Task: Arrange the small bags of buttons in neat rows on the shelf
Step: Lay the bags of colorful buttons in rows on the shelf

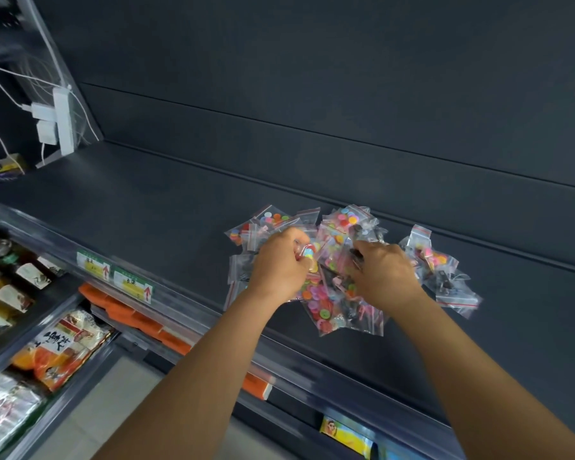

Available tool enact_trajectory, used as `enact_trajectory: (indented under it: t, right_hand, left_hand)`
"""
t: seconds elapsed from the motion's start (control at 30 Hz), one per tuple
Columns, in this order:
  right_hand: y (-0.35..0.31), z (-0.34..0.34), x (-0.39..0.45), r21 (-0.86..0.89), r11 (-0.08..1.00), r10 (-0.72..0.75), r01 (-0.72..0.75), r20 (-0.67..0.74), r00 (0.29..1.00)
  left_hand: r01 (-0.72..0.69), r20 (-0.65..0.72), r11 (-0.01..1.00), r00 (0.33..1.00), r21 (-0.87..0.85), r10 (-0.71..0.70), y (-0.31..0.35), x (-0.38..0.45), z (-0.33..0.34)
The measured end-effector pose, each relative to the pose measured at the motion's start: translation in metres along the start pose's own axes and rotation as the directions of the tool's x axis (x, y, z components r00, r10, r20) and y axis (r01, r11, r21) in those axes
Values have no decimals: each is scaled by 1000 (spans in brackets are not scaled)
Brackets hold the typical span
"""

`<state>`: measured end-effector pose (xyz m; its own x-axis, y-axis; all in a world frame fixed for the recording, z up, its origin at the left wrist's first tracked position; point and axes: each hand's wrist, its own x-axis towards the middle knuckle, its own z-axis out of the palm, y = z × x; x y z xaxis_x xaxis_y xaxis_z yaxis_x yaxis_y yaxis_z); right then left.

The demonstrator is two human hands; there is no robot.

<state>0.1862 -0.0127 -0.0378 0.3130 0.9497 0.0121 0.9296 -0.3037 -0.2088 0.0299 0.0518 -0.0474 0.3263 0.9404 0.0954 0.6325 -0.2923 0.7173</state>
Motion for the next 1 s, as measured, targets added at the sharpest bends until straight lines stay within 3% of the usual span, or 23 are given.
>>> enact_trajectory:
  t: [0.3,0.4,0.53,0.6,0.67,0.83,0.9,1.0]
  right_hand:
    - [3,0,-6,119,991,53,-56,34,998]
    - [4,-1,-13,161,987,22,-8,-86,996]
    - [1,-6,-23,374,925,26,64,-229,973]
    - [0,-12,-30,553,832,113,32,-226,968]
    - [0,-19,-38,742,670,220,-23,-169,961]
    - [16,-31,-62,920,370,354,-128,-12,935]
    - [24,-32,-72,944,301,359,-134,18,933]
    - [38,-33,-84,943,283,379,-175,58,924]
  left_hand:
    - [-29,-1,999,1000,-40,29,8,-16,-13]
    - [-21,-25,996,999,-91,19,12,-22,-18]
    - [18,-23,980,999,-199,-23,18,-32,-22]
    - [28,-9,958,999,-287,-32,23,-37,-23]
    - [21,10,934,1000,-356,-19,28,-44,-22]
    - [67,85,895,996,-442,-33,44,-55,-9]
    - [75,102,894,994,-441,-33,51,-60,0]
    - [58,84,898,996,-436,-23,59,-67,9]
